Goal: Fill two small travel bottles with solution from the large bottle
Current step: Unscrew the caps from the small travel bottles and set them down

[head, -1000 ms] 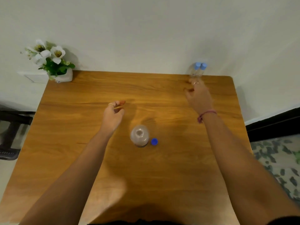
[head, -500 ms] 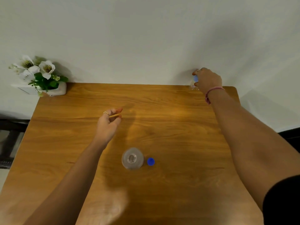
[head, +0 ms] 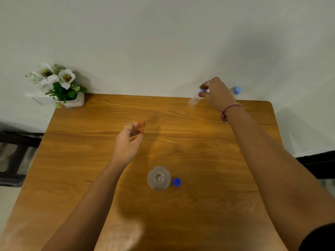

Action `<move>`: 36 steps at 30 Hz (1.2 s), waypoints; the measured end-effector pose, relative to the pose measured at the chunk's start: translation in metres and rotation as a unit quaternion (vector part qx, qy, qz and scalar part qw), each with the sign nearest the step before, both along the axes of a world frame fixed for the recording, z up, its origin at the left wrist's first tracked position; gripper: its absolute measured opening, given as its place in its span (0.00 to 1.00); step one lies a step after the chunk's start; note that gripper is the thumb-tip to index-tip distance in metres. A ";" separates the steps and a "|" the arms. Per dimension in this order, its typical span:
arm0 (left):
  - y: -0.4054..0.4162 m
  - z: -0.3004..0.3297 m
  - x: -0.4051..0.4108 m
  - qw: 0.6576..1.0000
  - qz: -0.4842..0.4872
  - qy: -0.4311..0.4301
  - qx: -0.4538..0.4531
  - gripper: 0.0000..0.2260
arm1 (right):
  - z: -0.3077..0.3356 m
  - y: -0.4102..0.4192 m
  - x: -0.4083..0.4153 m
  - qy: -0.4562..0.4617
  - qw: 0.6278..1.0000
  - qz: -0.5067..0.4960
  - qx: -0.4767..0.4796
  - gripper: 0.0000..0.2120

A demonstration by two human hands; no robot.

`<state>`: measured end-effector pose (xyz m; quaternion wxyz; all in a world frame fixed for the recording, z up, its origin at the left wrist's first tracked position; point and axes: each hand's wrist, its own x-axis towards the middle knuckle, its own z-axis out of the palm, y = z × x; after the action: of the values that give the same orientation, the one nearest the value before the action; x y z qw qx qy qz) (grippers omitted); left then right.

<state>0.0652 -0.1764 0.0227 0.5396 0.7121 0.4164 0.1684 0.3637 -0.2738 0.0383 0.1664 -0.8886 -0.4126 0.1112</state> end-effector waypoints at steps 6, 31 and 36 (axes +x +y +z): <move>0.009 0.042 -0.002 0.969 -0.096 0.014 0.225 0.31 | 0.073 0.028 -0.091 0.293 0.944 0.087 0.122 0.07; 0.043 0.112 -0.157 0.953 -0.223 -0.200 0.050 0.06 | 0.216 0.070 -0.288 0.100 0.962 0.251 -0.033 0.23; 0.043 0.113 -0.163 0.948 -0.234 -0.205 0.062 0.05 | 0.226 0.067 -0.295 0.142 0.963 0.229 -0.011 0.26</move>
<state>-0.0982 -0.1335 0.1360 0.5928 0.7713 0.1071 0.2055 0.0689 -0.2068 0.2643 0.1833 -0.7474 -0.5761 0.2756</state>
